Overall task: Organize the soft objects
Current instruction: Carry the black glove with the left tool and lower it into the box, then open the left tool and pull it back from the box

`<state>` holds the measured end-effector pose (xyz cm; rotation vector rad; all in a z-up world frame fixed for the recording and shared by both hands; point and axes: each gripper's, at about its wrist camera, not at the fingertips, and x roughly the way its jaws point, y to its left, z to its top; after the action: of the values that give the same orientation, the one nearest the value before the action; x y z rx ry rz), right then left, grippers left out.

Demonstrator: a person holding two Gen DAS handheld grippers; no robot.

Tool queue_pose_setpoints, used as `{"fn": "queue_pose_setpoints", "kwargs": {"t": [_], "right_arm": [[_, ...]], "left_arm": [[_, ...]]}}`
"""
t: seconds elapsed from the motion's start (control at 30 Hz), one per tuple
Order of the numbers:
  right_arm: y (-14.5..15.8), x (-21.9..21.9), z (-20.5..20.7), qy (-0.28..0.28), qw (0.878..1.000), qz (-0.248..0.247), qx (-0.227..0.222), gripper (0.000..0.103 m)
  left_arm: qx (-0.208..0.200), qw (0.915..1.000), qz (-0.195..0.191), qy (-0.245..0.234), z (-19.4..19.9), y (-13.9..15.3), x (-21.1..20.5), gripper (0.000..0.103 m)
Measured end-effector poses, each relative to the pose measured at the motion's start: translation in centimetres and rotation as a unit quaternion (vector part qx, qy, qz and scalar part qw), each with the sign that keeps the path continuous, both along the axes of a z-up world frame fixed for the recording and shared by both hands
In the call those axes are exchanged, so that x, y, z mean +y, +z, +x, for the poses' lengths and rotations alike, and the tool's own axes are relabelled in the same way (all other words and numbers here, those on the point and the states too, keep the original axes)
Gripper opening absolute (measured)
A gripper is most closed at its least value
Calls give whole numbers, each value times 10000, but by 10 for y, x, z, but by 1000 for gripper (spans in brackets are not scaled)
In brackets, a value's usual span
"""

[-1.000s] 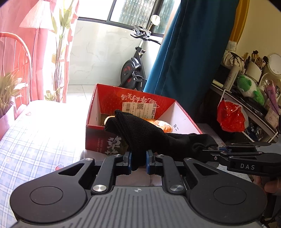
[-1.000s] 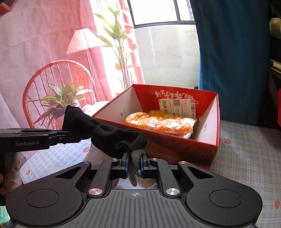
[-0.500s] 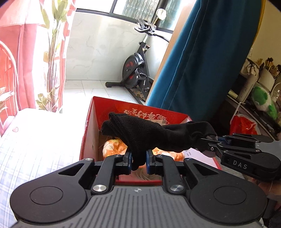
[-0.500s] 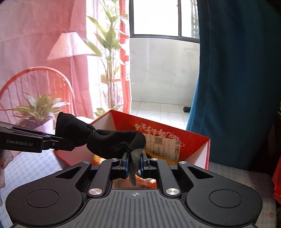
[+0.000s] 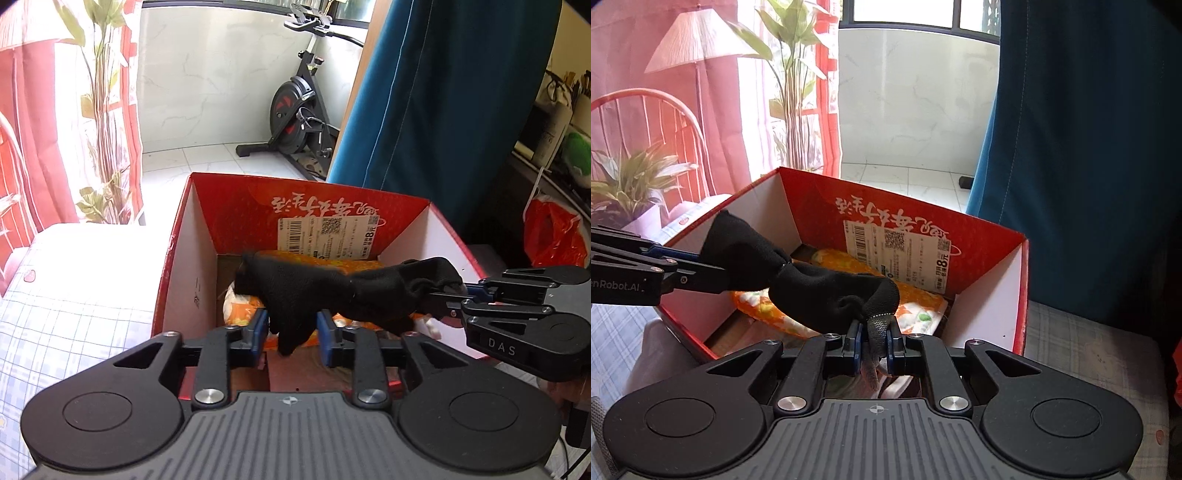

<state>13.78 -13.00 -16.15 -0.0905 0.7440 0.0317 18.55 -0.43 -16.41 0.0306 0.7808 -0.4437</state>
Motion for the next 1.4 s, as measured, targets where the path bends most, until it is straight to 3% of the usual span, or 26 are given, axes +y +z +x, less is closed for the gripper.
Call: {"fn": "queue_pose_setpoints", "kwargs": {"t": [0.07,0.27,0.37,0.47,0.53,0.63,1.07,1.4], "right_arm": [[-3,-2,1,-82,10000,-19,28,17],[-2,-3,-3,-119,9999,-76,-11,42],[0,-3,-8,-99,9999,-62,-72,57],[3,-3,-13,-108,9999,-59,-118,73],[5,-2,-16,-140,9997,-80,-179,89],[10,-2,-24,-204,9993,-69,-313,103],[20,-3,-57,-410,9973,110,-601,103],[21,-1,-83,-539,9936,616,-773,103]], "left_arm": [[-81,9999,61,40,-1,1,0,63],[-268,9996,26,40,-4,10,1,89],[-315,9995,7,32,-8,13,2,98],[-299,9995,38,18,-12,15,2,101],[-289,9996,70,39,-15,16,2,103],[-314,9994,112,94,-21,17,4,103],[-503,9977,348,285,-55,30,17,103],[-556,9968,424,374,-84,30,30,103]]}}
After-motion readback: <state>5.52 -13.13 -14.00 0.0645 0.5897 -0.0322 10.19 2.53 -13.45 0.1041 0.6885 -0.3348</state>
